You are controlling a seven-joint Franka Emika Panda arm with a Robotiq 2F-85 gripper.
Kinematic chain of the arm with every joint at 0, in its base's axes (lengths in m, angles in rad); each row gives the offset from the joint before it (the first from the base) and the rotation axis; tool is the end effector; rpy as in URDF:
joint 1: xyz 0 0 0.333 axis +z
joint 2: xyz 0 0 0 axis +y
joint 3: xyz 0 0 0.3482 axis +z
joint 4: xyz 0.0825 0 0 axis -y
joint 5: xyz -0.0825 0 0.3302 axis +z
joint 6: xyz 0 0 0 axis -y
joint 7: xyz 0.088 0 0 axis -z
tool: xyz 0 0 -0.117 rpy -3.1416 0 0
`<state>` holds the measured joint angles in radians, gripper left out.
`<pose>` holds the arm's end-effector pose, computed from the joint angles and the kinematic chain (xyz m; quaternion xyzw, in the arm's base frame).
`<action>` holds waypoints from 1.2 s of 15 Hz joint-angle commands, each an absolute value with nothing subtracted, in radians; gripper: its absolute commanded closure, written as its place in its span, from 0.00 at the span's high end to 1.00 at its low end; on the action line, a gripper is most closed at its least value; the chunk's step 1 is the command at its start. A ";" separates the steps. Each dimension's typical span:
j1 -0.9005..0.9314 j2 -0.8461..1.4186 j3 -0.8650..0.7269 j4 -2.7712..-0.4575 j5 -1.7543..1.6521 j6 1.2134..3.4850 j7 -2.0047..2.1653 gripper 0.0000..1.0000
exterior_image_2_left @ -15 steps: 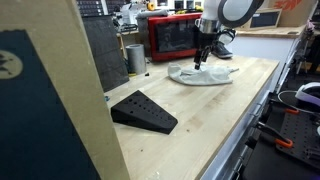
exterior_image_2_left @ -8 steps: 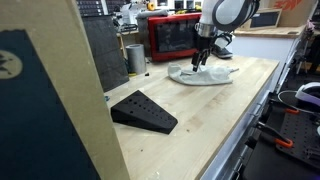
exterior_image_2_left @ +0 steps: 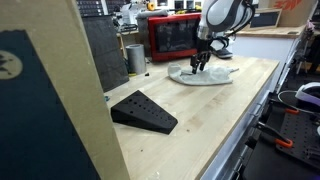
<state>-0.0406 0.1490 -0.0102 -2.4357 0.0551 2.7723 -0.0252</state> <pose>0.4853 -0.0268 0.3298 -0.9948 0.0373 -0.0940 0.0080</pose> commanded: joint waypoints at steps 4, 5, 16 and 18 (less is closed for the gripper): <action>-0.075 0.157 0.023 -2.411 0.220 2.762 -0.127 0.12; -0.078 0.144 0.031 -2.416 0.248 2.762 -0.140 0.05; -0.056 0.089 0.020 -2.326 0.276 2.796 -0.098 0.01; -0.050 0.109 0.007 -2.282 0.219 2.818 -0.048 0.01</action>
